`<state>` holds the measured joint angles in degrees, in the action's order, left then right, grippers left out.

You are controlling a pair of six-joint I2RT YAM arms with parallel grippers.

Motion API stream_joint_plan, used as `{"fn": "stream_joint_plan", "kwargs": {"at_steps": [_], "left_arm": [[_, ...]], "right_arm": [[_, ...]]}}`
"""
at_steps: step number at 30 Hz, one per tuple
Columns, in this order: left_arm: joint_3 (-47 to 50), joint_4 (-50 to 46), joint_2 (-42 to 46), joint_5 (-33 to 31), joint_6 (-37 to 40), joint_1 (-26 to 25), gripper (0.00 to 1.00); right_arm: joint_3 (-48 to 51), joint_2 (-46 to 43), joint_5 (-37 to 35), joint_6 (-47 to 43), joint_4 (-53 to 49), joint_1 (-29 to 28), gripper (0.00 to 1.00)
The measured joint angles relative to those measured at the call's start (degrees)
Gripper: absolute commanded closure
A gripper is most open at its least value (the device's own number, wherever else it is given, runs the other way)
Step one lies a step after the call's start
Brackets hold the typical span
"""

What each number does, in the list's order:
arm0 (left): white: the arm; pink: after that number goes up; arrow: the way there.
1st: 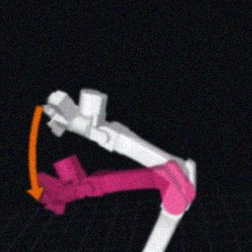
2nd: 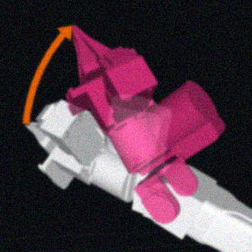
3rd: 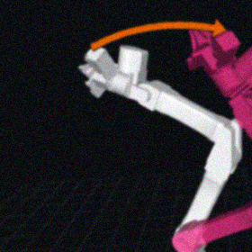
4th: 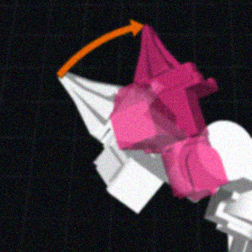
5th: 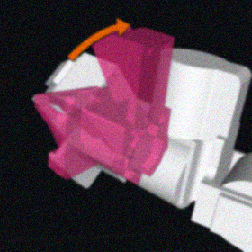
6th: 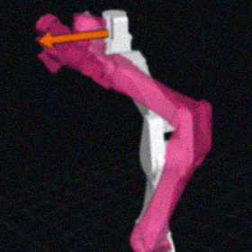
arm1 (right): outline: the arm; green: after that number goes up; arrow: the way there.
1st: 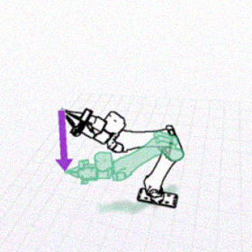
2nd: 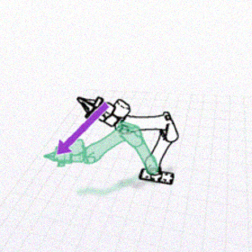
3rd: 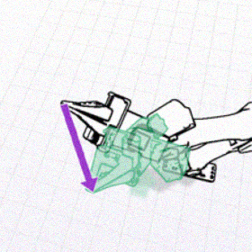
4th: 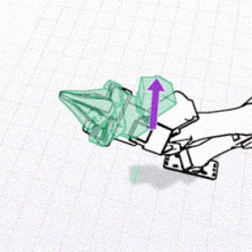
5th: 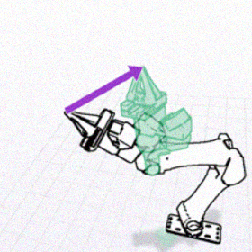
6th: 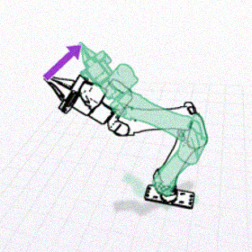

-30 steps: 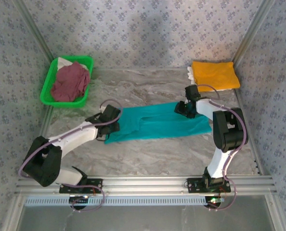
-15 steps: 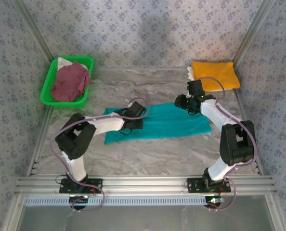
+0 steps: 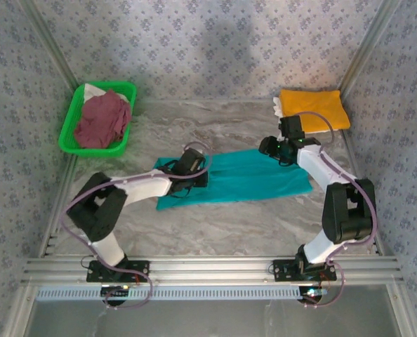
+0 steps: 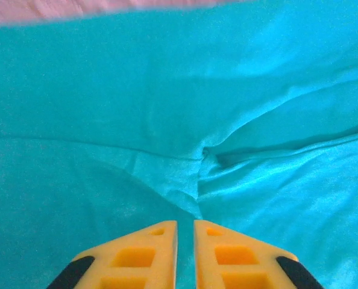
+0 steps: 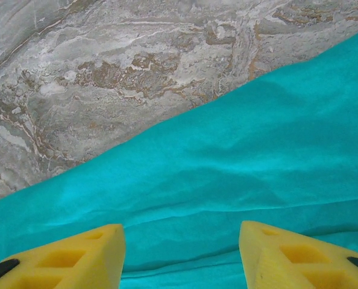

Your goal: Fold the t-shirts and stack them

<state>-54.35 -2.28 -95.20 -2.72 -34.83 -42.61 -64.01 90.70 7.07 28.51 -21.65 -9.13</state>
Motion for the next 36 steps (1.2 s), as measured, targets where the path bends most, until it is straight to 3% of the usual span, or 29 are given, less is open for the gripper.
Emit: {"fn": "stream_joint_plan", "kwargs": {"at_steps": [5, 8, 12, 23, 31, 36], "left_arm": [[1.3, 1.2, 9.3, 0.8, -0.8, 2.3, 0.82], [2.1, 0.5, 11.0, -0.3, -2.4, 6.1, 0.85], [2.2, -3.8, 7.6, -3.0, -3.5, 9.3, 0.87], [2.1, -7.1, -3.7, -4.2, -7.8, 10.1, 0.91], [-2.7, -6.6, -7.8, -5.1, -7.2, 12.6, 0.91], [-12.6, -7.2, -15.3, -5.2, -2.7, 17.0, 0.91]], "right_arm": [[-0.6, 0.5, 0.5, -0.6, -1.0, 0.9, 0.48], [-5.1, 4.3, 0.2, -2.0, -4.0, 0.4, 0.54], [-10.9, 11.6, -1.7, -4.2, -6.2, -1.5, 0.60], [-17.6, 23.9, -4.1, -6.9, -12.7, -2.1, 0.60], [-9.8, 20.4, -4.1, -7.4, -10.2, -1.8, 0.57], [-0.9, 13.5, -1.7, -5.5, -10.2, -2.9, 0.55]]}}
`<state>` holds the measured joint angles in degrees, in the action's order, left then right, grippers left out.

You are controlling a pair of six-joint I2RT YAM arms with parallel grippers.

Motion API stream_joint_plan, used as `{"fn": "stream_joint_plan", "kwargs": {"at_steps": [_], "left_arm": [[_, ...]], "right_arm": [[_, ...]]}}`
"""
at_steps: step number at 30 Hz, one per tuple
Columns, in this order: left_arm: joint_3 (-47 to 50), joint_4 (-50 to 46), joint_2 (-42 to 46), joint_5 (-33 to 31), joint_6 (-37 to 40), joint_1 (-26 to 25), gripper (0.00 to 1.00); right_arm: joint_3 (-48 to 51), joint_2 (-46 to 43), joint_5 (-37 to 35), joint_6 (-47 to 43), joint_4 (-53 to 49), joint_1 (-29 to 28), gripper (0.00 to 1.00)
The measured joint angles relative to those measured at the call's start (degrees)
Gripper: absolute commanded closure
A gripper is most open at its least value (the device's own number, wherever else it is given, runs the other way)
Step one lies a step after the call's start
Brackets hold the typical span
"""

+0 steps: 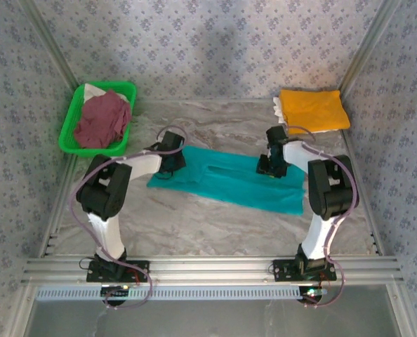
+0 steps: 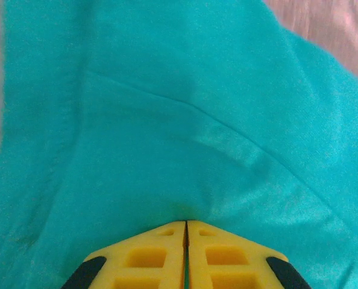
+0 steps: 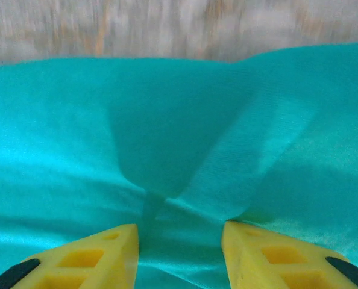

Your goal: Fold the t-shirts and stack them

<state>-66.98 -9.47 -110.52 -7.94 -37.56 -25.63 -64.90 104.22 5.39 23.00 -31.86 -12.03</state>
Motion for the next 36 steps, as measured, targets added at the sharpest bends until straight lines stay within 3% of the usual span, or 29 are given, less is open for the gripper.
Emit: {"fn": "stream_joint_plan", "kwargs": {"at_steps": [5, 9, 13, 18, 28, 36], "left_arm": [[-15.6, -3.0, -10.3, 0.7, 6.3, 2.3, 0.93], [-28.3, -5.9, -18.3, 2.8, 10.6, 2.9, 0.93], [-33.3, -7.8, -20.7, 3.6, 13.2, 3.1, 0.93], [-32.4, -8.4, -18.6, 1.6, 15.3, 3.5, 0.92], [-13.9, -3.9, 2.0, -1.5, 9.9, 4.3, 0.92], [-12.5, -4.4, -2.8, -1.0, 4.8, 4.3, 0.94]], "right_arm": [[7.9, -6.4, 3.1, 4.6, 0.6, -3.4, 0.54], [14.1, -11.3, 6.9, 11.2, 3.5, -9.9, 0.53], [15.3, -12.4, 9.4, 16.4, 5.3, -15.6, 0.51], [13.8, -14.5, 9.8, 18.1, 5.0, -15.5, 0.50], [1.6, -14.0, 6.7, 12.2, 4.1, -13.7, 0.55], [0.6, -12.7, 5.4, 9.5, 6.3, -13.0, 0.55]]}}
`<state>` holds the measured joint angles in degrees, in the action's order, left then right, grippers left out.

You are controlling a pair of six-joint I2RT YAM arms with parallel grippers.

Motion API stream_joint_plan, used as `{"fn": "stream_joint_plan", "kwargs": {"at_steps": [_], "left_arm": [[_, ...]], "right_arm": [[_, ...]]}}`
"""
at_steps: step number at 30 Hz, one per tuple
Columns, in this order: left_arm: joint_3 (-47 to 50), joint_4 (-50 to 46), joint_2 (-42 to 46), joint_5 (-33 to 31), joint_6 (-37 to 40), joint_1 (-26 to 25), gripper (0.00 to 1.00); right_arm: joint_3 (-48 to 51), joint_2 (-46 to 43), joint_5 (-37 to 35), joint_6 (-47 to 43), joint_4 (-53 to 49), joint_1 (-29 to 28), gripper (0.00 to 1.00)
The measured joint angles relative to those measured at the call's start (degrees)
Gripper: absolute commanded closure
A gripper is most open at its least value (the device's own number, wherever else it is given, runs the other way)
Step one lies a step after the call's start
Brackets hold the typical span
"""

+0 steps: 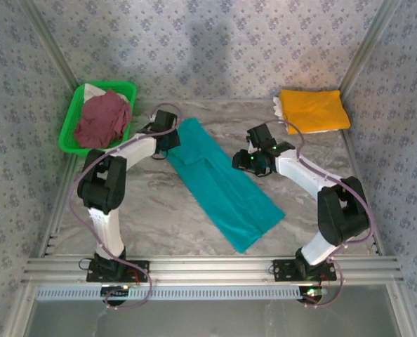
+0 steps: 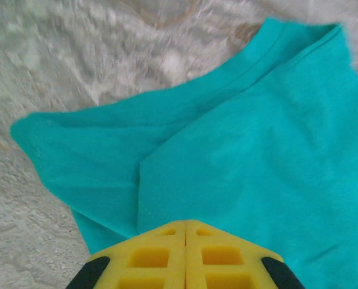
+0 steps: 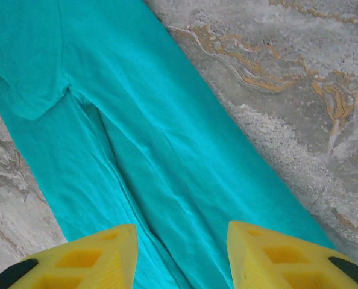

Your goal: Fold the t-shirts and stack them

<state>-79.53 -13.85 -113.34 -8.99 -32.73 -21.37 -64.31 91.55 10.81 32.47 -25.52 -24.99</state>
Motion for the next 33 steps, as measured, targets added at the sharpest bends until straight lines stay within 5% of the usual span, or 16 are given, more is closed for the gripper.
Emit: {"fn": "stream_joint_plan", "kwargs": {"at_steps": [8, 14, 18, 25, 29, 33], "left_arm": [[-5.4, -4.0, -7.8, 1.9, -4.1, 0.0, 0.95], [-19.6, -7.2, -16.8, 5.0, -4.2, 0.5, 0.95], [-37.7, -11.0, -27.8, 10.0, -2.4, 0.9, 0.93], [-85.3, -23.4, -53.9, 21.7, 2.0, 1.2, 0.84], [-86.7, -30.0, -52.5, 21.6, 4.3, 1.2, 0.83], [-67.9, -29.5, -39.3, 17.9, 6.8, 0.8, 0.79]], "right_arm": [[0.9, -1.0, -0.8, -0.8, 3.0, 1.9, 0.55], [5.8, -7.0, -2.1, -0.5, 5.1, 3.3, 0.54], [8.2, -9.6, -2.5, 0.1, 6.1, 4.0, 0.53], [9.0, -9.9, -2.4, 0.7, 6.3, 4.5, 0.53], [9.0, -9.9, -2.5, -0.5, 6.1, 4.4, 0.53], [8.5, -9.4, -2.6, -2.6, 5.5, 4.3, 0.52]]}}
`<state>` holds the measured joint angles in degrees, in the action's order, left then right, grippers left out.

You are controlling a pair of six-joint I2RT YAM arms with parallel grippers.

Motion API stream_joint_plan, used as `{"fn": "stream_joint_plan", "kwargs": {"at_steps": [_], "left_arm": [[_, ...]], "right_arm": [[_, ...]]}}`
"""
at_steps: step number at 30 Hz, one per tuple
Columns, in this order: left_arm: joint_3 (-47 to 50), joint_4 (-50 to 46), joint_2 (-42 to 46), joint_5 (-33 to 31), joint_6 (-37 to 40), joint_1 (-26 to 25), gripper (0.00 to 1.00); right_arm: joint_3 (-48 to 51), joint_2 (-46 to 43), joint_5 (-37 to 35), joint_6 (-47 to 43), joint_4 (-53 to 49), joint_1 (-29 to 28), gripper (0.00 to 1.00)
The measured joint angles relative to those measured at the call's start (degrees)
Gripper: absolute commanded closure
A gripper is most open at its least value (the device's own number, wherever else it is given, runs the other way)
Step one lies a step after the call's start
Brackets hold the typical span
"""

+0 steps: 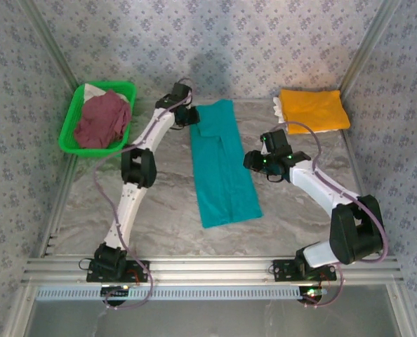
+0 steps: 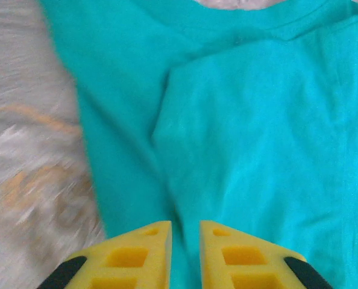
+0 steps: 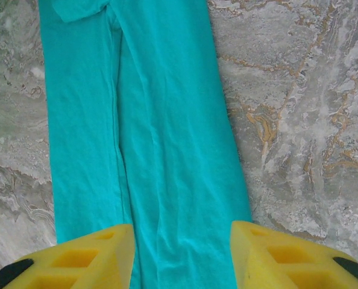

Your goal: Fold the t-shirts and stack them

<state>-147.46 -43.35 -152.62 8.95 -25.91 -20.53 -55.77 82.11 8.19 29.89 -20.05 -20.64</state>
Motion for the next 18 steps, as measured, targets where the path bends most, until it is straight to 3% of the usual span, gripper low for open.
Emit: {"fn": "stream_joint_plan", "kwargs": {"at_steps": [4, 7, 12, 15, 18], "left_arm": [[38.6, 15.3, 25.5, -2.8, -0.9, -0.3, 0.76], [59.4, 26.2, 41.2, -3.9, -3.2, -1.3, 0.84], [74.8, 36.5, 51.1, -5.6, -5.8, -8.3, 0.97], [79.6, 39.0, 50.2, -5.4, -7.8, -13.7, 1.00], [82.4, 39.6, 48.0, -5.2, -9.9, -16.0, 1.00]], "right_arm": [[-0.9, 2.6, -0.3, -1.7, 0.0, -0.2, 0.53], [-1.9, 5.4, -1.0, -3.0, -0.2, -0.9, 0.61], [-5.0, 11.0, -2.7, -5.8, -1.2, -3.0, 0.88], [-7.1, 14.4, -3.5, -6.8, -1.4, -4.2, 0.95], [-8.7, 17.8, -3.5, -7.4, -1.3, -5.0, 0.98]]}}
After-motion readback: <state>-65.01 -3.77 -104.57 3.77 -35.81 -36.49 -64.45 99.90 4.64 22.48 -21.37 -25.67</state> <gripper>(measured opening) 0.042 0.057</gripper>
